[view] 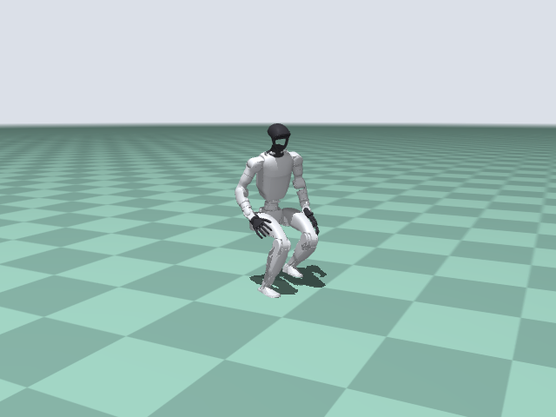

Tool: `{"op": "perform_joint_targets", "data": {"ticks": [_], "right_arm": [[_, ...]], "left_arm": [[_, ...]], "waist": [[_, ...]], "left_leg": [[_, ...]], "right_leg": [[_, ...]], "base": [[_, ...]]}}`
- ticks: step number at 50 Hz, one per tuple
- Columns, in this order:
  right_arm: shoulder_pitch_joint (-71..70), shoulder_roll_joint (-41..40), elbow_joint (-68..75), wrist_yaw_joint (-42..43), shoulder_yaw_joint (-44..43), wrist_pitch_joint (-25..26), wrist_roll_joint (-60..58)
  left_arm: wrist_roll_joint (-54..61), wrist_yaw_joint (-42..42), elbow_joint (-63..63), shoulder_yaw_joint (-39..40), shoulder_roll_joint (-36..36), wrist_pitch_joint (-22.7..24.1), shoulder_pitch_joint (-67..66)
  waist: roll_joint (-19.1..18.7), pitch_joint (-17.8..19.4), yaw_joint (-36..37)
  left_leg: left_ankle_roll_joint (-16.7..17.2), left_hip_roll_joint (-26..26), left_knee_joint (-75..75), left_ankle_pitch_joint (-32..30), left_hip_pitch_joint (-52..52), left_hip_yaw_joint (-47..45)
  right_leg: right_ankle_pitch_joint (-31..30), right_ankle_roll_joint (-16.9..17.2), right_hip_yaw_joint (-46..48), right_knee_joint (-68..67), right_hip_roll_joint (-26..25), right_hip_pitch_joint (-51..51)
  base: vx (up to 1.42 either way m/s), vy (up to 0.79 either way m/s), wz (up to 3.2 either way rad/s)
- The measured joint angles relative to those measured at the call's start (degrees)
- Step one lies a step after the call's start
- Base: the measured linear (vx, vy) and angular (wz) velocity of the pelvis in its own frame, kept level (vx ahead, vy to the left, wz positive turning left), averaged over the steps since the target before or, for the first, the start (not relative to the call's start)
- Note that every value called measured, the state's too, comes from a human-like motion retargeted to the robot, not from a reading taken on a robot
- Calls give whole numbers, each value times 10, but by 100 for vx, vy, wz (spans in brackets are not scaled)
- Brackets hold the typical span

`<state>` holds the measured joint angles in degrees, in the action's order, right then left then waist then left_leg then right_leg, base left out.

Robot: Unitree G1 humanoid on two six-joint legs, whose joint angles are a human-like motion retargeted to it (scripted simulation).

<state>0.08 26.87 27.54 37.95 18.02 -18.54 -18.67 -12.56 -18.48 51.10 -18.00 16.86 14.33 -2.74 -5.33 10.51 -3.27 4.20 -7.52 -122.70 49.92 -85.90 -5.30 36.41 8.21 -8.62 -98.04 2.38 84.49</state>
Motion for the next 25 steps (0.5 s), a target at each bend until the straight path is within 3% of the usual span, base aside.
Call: {"op": "perform_joint_targets", "data": {"ticks": [15,25], "right_arm": [[-35,35,-386,86,-50,-62,-56],[-30,35,-425,108,-49,-70,-80]], "left_arm": [[-31,-71,-13,17,6,14,-18],[-60,-58,-18,-3,17,25,-23]], "waist": [[4,3,-41],[6,3,-56]], "left_leg": [[-10,-8,-7,1,-34,3],[-7,-12,2,1,-39,6]], "right_leg": [[-12,-1,24,-4,27,40],[-20,-2,35,3,37,47]], "base": [[0,0,0],[0,0,0]]}}
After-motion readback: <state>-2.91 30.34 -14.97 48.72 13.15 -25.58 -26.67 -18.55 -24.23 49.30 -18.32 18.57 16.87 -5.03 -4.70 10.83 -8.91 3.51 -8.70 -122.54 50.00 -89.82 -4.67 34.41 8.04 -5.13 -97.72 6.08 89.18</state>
